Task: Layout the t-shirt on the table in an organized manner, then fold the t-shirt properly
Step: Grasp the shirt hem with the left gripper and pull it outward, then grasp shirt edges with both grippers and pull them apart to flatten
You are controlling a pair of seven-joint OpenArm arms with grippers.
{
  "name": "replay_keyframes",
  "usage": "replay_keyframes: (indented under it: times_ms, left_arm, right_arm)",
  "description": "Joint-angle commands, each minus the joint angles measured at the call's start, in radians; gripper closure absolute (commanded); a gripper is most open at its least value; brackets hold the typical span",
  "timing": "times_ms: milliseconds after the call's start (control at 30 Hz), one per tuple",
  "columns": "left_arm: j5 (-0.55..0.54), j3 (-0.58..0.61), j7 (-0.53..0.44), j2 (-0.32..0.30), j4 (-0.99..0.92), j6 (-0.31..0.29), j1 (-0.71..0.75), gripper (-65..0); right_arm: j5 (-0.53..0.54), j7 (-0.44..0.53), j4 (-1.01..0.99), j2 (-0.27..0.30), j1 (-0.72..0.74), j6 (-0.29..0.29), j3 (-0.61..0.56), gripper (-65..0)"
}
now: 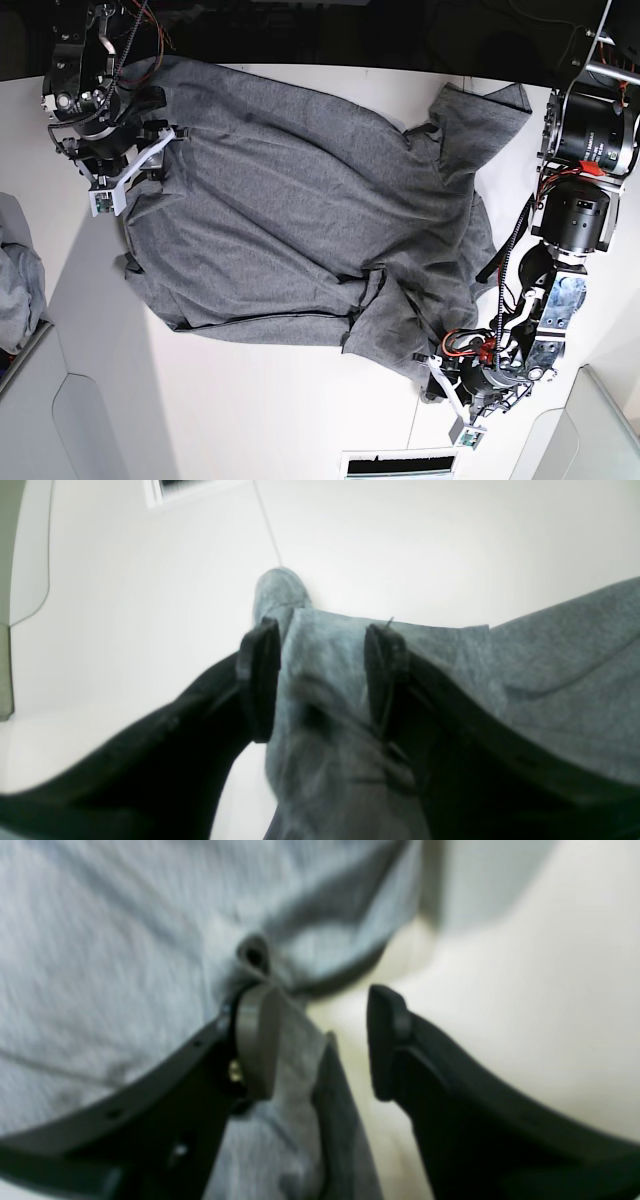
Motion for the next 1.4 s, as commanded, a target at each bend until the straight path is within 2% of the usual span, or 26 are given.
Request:
replay_keyframes:
  times_ms: [0, 167, 267, 333, 533, 633, 700, 767, 833, 900, 933, 967, 1033, 1067, 1167, 1367]
  left_arm:
    - [-0.025, -0.005, -0.016, -0.031, 0.021, -0.021, -0.035, -30.0]
    - [-0.154, -0.005, -0.009, -0.152, 0.021, -0.106, -0.021, -30.0]
    - [-0.189, -0.005, -0.005, -0.209, 0.021, -0.146, 0.022, -30.0]
    - [-0.192, -0.005, -0.005, -0.223, 0.021, -0.153, 0.064, -30.0]
    - [-0.19, -0.005, -0.027, -0.211, 0.02, -0.144, 0.199, -30.0]
    - [-0.169, -0.005, -0.068, -0.208, 0.02, -0.078, 0.256, -30.1]
    - [-0.155, -0.005, -0.073, -0.196, 0.02, -0.07, 0.279, -30.1]
    - [-0.149, -0.005, -0.074, -0.176, 0.02, -0.074, 0.294, -30.1]
    - [-0.135, -0.005, -0.074, -0.15, 0.02, -0.077, 0.303, -30.1]
    - [-0.098, -0.005, -0.088, -0.125, 0.02, -0.064, 0.31, -29.8]
    - [-0.074, -0.005, -0.098, -0.114, 0.02, -0.046, 0.312, -27.3]
    - [-0.046, -0.005, -0.105, -0.107, 0.02, -0.029, 0.314, -21.2]
    - [0.003, -0.005, -0.107, -0.103, 0.02, 0.002, 0.314, -3.2]
    - [0.026, -0.005, -0.108, -0.103, 0.02, 0.02, 0.313, 0.0]
    - [0.093, -0.005, -0.115, -0.126, 0.02, 0.084, 0.308, 0.0]
    - [0.094, -0.005, -0.118, -0.237, 0.021, 0.092, 0.299, 0.0]
  right_arm:
    - [0.004, 0.024, 0.026, 0.005, 0.026, -0.026, 0.01, -28.5]
    - [0.004, 0.05, 0.024, 0.005, 0.109, -0.102, 0.034, -28.5]
    - [0.004, 0.065, 0.0, 0.006, 0.182, -0.113, 0.046, -28.5]
    - [0.003, 0.072, -0.055, 0.006, 0.248, -0.113, 0.05, -28.5]
    - [-0.007, 0.122, -0.385, 0.005, 0.476, -0.126, 0.051, -28.5]
    - [-0.026, 0.131, -0.53, 0.006, 0.552, -0.127, 0.051, -28.5]
    - [-0.025, 0.131, -0.605, 0.005, 0.587, -0.114, 0.051, -28.5]
    - [-0.022, 0.131, -0.658, 0.001, 0.605, -0.07, 0.05, -28.4]
    - [-0.021, 0.132, -0.679, -0.003, 0.605, -0.063, 0.05, -28.3]
    - [-0.022, 0.128, -0.682, -0.002, 0.594, -0.063, 0.05, -23.5]
    - [-0.022, 0.127, -0.682, -0.002, 0.587, -0.062, 0.05, -18.8]
    - [-0.023, 0.127, -0.682, -0.002, 0.583, -0.052, 0.05, -13.1]
    - [-0.027, 0.134, -0.682, -0.002, 0.576, -0.019, 0.05, 0.0]
    - [-0.042, 0.141, -0.682, -0.002, 0.575, -0.014, 0.05, 0.0]
    - [-0.094, 0.157, -0.662, 0.021, 0.574, -0.011, 0.05, 0.0]
    - [-0.084, 0.148, -0.555, 0.136, 0.574, -0.011, 0.05, 0.0]
